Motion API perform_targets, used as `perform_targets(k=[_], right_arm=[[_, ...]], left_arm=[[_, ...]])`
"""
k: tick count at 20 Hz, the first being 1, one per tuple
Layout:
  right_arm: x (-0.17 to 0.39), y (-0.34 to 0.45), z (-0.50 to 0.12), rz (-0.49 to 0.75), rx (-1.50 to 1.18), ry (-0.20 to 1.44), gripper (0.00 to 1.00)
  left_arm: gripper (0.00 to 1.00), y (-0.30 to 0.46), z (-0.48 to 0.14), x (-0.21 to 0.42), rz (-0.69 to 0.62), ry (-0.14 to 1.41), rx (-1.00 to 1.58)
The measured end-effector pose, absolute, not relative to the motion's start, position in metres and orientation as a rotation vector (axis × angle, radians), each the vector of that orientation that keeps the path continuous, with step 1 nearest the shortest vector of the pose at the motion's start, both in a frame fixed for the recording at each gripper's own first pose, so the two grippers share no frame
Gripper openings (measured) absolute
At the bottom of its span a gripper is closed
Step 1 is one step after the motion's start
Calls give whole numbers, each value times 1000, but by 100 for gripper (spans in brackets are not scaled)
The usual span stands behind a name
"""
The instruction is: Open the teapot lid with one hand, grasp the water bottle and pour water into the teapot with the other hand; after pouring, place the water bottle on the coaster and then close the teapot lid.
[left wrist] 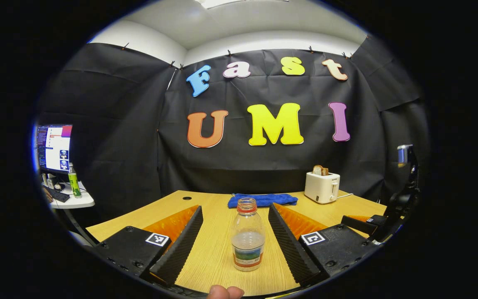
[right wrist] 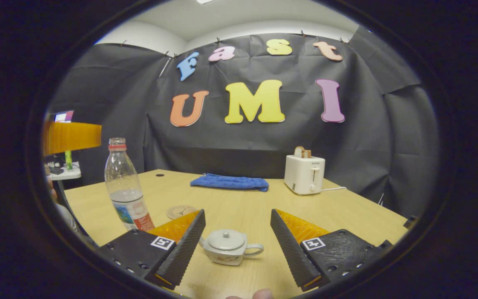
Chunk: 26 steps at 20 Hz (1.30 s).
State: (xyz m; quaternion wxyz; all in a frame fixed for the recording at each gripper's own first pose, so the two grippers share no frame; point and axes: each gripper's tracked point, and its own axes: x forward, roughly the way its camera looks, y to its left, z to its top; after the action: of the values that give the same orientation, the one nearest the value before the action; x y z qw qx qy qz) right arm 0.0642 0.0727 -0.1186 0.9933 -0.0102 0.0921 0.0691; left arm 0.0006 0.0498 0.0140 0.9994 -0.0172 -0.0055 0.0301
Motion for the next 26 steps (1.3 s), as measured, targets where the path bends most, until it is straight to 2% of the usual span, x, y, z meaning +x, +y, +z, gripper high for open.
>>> perform_targets(k=[6,8,9,10,11,12,13,16,17,18,20,21,24,26], right_arm=[[81,78,-135,139,-27,236,95],[84,84,-137,155,-27,247,86],[85,86,-140,160,-28,258,77],[86,87,-142,164,-29,265,72],[88,88,-146,168,-31,275,61],[87,89,-147,169,-32,283,56],[88,89,-146,171,-30,281,43],[90,91,-151,173,-29,288,43],[90,89,-148,173,-25,279,31],[90,88,-146,175,-31,282,10],[86,89,-145,187,-42,288,8],[90,91,-148,190,-43,280,4],[92,90,-148,204,-62,272,6],[93,91,-145,214,-63,271,0]], left_arm=[[99,59,11,2,81,-3,-38],[100,61,10,2,84,1,-47],[99,61,8,3,86,4,-50],[99,62,7,4,87,8,-48],[99,64,7,4,87,10,-44],[99,64,6,5,90,12,-41],[99,65,6,6,91,13,-42],[99,65,5,5,92,14,-47],[99,65,5,6,94,16,-46],[99,66,5,5,95,16,-44],[99,67,6,6,95,16,-42],[99,67,5,6,95,17,-41],[99,68,4,6,97,18,-48],[99,69,3,6,106,23,-51]])
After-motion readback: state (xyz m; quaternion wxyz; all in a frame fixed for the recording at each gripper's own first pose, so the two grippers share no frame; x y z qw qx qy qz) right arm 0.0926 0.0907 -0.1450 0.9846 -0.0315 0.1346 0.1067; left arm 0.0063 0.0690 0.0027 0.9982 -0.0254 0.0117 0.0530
